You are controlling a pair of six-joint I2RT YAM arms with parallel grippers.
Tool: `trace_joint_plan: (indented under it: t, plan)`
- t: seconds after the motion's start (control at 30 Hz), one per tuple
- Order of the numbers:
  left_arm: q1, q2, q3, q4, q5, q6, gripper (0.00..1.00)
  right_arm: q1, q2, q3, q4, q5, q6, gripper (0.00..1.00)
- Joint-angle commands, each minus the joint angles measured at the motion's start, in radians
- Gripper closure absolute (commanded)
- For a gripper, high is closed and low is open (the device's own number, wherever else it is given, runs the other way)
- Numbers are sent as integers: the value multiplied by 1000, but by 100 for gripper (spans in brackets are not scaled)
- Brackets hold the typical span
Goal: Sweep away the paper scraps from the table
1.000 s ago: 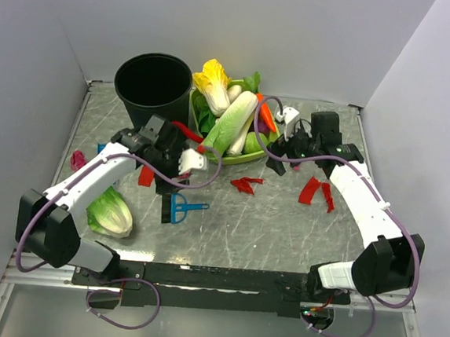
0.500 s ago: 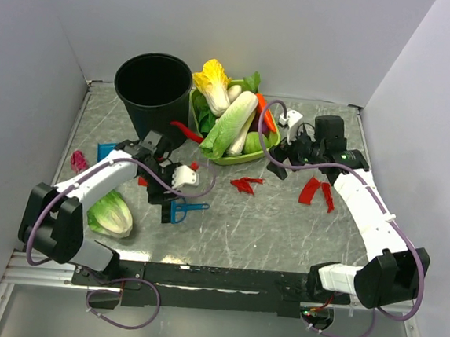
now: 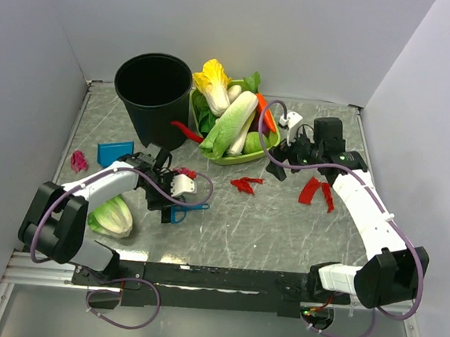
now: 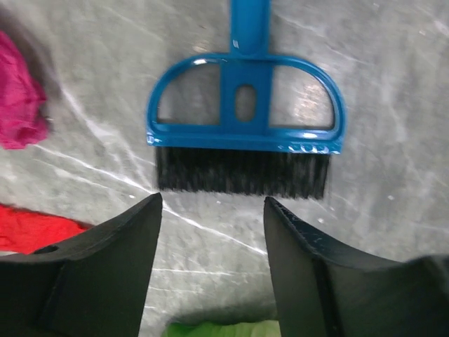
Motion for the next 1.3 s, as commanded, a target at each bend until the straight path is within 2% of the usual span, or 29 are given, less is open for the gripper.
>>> trace_joint_plan:
  t: [0.0, 0.33, 0.43, 0.5, 0.6, 0.63, 0.73, 0.87, 1.03, 1.27]
  plan:
    - [-2, 15, -8, 74, 5, -18, 37, 6, 1, 23, 24, -18, 12, 0]
    - [-19, 56, -47, 129, -25, -33, 39, 5, 15, 26, 33, 8, 9, 0]
    - [-19, 84, -42, 122, -18, -39, 45, 4, 17, 26, 40, 8, 15, 0]
    - [-21, 91, -38, 113, -3, -59, 52, 3, 25, 29, 49, 23, 24, 0]
    - [-21, 93, -25, 82, 8, -73, 69, 4, 31, 35, 49, 32, 20, 0]
    - [-21, 93, -21, 71, 11, -68, 80, 4, 31, 37, 50, 35, 21, 0]
    - [-21, 82, -10, 36, 19, -65, 90, 3, 46, 51, 37, 35, 35, 1]
    - [-10, 44, 54, -45, 63, -61, 97, 6, 49, 72, 26, 6, 12, 0]
    - [19, 27, 217, -237, 175, -33, 99, 4, 57, 118, 7, -44, -22, 1]
    - [47, 44, 352, -331, 274, -45, 99, 4, 80, 163, 4, -73, -17, 0]
